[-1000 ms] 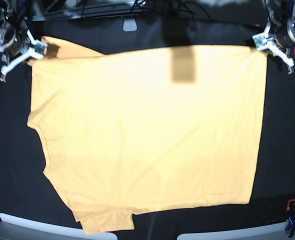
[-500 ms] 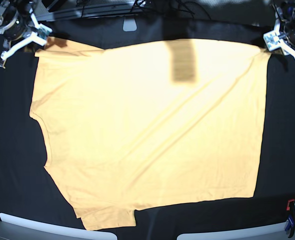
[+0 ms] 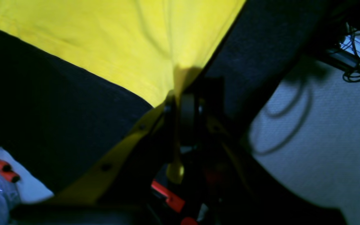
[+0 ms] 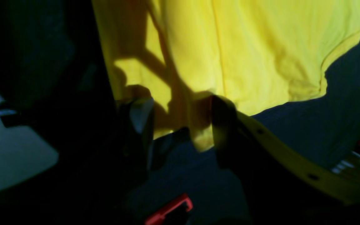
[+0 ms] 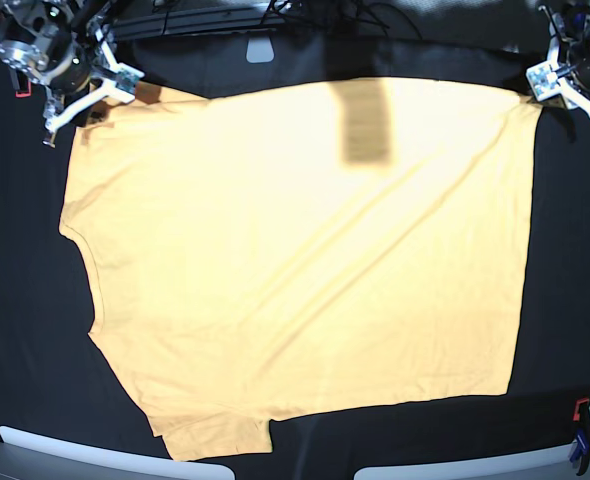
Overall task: Layout the t-shirt on the table in an organized manner, then fold the t-shirt properly
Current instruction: 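Pull the held shoulder corners apart and back to stretch the shirt flat, then lower the held shirt edge onto the table and release both grippers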
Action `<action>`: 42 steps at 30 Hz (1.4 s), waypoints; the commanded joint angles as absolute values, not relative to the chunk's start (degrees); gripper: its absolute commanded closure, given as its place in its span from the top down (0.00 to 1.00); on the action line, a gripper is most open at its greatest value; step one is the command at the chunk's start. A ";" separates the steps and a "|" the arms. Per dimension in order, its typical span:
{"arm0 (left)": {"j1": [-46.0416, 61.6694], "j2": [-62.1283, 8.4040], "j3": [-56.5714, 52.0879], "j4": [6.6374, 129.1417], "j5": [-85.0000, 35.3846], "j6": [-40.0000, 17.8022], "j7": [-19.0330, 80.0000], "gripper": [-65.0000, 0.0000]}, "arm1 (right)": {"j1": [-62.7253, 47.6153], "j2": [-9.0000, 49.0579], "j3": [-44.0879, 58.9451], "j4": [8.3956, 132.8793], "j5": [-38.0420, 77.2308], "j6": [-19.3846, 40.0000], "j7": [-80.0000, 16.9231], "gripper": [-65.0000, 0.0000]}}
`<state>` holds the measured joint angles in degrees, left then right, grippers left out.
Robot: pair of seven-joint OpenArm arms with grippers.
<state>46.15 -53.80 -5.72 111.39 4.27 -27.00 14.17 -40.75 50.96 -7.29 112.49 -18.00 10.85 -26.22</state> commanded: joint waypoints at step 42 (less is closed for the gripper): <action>53.32 -54.50 -6.59 112.14 7.09 -26.41 14.33 0.00 | -55.24 56.05 -8.47 120.64 -28.88 6.66 -36.93 0.00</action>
<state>53.08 -53.67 -5.80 111.39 6.52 -27.05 14.79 -55.07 55.09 -8.99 119.77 -27.68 7.35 -36.10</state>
